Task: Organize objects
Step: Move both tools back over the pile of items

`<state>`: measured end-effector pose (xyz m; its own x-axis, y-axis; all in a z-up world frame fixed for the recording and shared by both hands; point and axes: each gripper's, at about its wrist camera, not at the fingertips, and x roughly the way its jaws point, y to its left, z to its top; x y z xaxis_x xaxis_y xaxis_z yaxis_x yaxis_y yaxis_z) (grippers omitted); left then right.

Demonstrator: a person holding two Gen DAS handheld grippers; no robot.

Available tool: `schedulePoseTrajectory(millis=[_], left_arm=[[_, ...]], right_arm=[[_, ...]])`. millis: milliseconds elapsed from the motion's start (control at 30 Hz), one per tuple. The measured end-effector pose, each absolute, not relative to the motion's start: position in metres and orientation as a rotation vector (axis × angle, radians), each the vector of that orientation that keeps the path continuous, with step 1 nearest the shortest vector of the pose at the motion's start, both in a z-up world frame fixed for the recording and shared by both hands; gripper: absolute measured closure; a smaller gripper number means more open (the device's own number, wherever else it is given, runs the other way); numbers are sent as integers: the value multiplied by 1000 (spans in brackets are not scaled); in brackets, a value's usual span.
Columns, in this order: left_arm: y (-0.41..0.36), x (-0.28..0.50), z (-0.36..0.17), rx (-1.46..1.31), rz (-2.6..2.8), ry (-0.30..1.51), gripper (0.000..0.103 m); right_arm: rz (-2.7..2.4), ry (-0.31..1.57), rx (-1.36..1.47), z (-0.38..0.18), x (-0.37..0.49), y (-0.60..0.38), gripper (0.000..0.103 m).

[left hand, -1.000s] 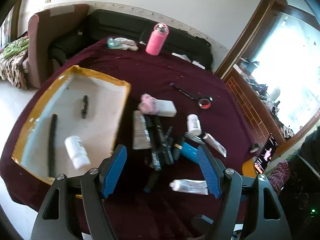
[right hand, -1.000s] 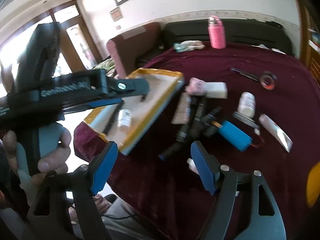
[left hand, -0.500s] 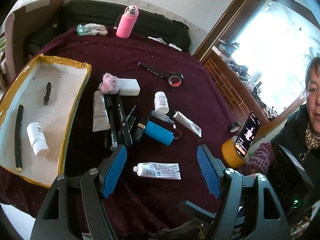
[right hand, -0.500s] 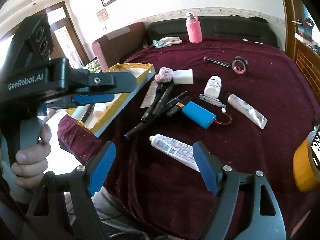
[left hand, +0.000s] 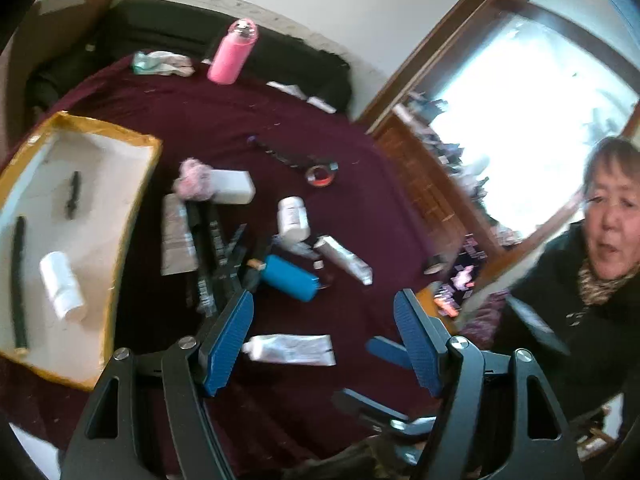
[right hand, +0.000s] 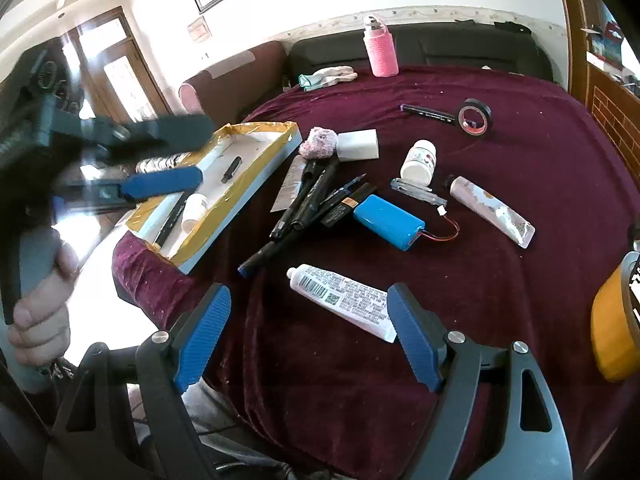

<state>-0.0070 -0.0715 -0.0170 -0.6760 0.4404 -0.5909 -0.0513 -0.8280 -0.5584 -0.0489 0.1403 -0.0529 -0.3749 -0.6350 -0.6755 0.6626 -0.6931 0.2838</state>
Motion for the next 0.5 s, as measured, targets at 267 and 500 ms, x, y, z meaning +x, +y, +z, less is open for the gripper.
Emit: schedulePoseTrajectory(millis=[267,500], left_arm=[[-63,-22,-11,-1066,2643,-590,32],[-61,-39,-50,-1269,2549,-553,32]], right_arm=[[-2098,31,1056,-66,-68,147,22],[-2036,79,1088,-78,-80,140,22]])
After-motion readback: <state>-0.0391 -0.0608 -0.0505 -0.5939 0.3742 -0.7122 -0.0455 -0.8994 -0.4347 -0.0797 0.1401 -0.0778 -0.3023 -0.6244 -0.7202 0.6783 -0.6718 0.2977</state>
